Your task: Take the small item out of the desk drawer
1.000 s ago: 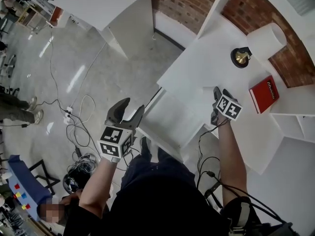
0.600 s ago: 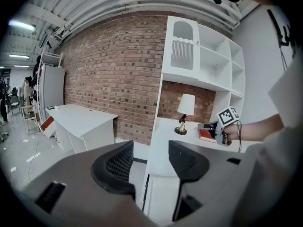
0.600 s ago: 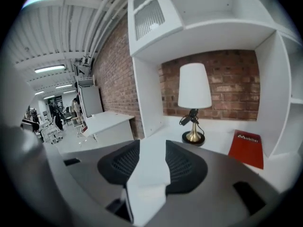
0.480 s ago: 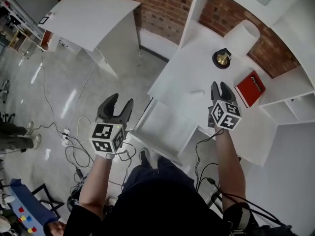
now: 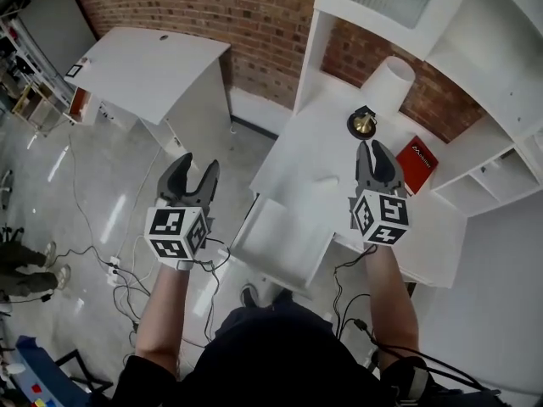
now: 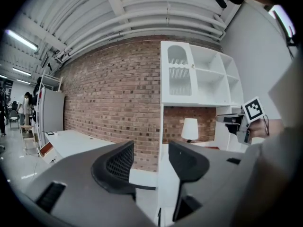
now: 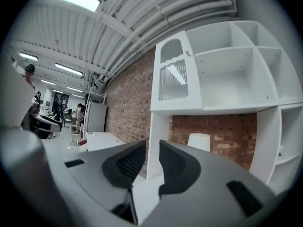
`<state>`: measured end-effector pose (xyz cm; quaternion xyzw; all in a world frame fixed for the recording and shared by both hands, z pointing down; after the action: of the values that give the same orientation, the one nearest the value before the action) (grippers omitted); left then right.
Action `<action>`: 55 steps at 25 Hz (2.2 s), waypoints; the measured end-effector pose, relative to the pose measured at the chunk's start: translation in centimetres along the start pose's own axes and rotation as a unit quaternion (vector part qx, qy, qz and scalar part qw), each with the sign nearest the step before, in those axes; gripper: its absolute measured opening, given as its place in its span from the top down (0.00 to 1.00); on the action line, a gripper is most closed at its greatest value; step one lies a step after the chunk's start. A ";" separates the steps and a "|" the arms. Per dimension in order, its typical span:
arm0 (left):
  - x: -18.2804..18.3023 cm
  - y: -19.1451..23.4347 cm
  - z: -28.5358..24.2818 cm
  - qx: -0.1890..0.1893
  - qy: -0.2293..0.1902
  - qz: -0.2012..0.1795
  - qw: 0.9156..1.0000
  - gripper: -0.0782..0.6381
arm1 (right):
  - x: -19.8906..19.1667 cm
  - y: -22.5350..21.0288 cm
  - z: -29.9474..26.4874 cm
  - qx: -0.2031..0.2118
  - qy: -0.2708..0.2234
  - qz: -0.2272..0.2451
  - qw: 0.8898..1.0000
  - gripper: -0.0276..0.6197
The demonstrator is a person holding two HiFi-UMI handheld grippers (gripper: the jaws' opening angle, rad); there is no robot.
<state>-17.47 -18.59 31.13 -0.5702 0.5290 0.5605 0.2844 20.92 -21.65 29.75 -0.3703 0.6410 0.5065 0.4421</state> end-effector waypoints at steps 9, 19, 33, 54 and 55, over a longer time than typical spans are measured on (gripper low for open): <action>5.3 -1.7 1.0 -0.020 -0.069 -0.019 0.997 0.57 | 6.6 1.5 3.0 -0.001 -0.087 0.021 0.996 0.84; 8.7 -4.1 2.7 -0.026 -0.131 -0.065 0.989 0.57 | 10.3 2.6 5.6 -0.011 -0.135 0.066 0.989 0.84; 7.7 -4.2 2.9 -0.024 -0.132 -0.064 0.989 0.58 | 8.9 2.4 6.3 -0.006 -0.131 0.049 0.990 0.84; 7.3 -4.1 3.5 -0.023 -0.126 -0.061 0.990 0.58 | 9.0 2.7 7.0 -0.008 -0.130 0.049 0.990 0.84; 7.3 -4.1 3.6 -0.022 -0.125 -0.061 0.990 0.58 | 9.0 2.7 7.1 -0.008 -0.130 0.049 0.990 0.84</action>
<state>-16.26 -16.27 22.41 -0.5330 0.4412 0.6207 0.3688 16.77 -14.42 21.49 -0.2733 0.5910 0.5766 0.4935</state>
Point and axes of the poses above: the fingertips, and each gripper's own axes: z backward along the fingers, y to its left, x out of its top, the point moved 10 cm from there along z, backward along the fingers, and after that the axes turned 14 degrees about z, right-handed, at the moved point
